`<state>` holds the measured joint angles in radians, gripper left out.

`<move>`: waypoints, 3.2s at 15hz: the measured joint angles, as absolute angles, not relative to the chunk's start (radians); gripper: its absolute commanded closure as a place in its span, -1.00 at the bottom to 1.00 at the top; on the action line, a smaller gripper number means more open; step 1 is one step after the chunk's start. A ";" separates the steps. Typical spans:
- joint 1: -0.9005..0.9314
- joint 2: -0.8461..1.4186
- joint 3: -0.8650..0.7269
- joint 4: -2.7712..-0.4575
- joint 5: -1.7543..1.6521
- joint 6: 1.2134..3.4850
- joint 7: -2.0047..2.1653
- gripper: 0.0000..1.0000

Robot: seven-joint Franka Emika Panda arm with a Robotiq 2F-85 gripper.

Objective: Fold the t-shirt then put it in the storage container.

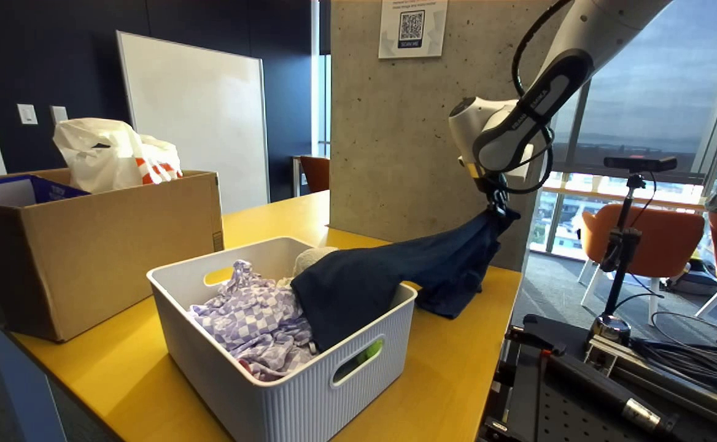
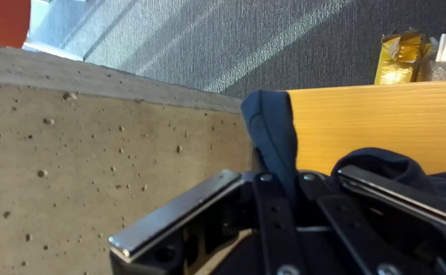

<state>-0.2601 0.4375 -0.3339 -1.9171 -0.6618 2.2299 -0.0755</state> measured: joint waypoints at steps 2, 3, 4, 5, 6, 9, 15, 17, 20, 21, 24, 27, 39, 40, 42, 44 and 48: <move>-0.265 0.456 -0.352 -1.873 -0.663 2.218 -0.054 0.98; -0.265 0.457 -0.358 -1.854 -0.666 2.217 -0.041 0.98; -0.264 0.456 -0.361 -1.833 -0.673 2.217 -0.026 0.98; -0.265 0.457 -0.364 -1.812 -0.678 2.216 -0.016 0.98; -0.266 0.460 -0.366 -1.790 -0.678 2.216 -0.013 0.98; -0.280 0.496 -0.367 -1.717 -0.678 2.216 -0.013 0.35; -0.282 0.571 -0.353 -1.634 -0.675 2.173 -0.010 -0.47; -0.283 0.578 -0.339 -1.633 -0.674 2.175 -0.015 -0.78; -0.280 0.574 -0.301 -1.653 -0.671 2.184 -0.042 -1.00; -0.279 0.568 -0.286 -1.668 -0.668 2.193 -0.059 -1.00; -0.274 0.526 -0.237 -1.749 -0.653 2.252 -0.131 -1.00; -0.271 0.474 -0.192 -1.854 -0.624 2.321 -0.217 -1.00; -0.181 0.233 -0.066 -2.276 -0.611 2.547 -0.509 -1.00; -0.163 0.215 -0.049 -2.291 -0.604 2.548 -0.520 -1.00; -0.124 0.186 -0.018 -2.303 -0.590 2.546 -0.526 -1.00; -0.080 0.155 0.011 -2.299 -0.558 2.541 -0.526 -1.00; -0.011 0.101 0.053 -2.245 -0.480 2.489 -0.528 -1.00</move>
<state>-0.0115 0.1005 0.0534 -2.2447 -0.4799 2.4888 -0.5277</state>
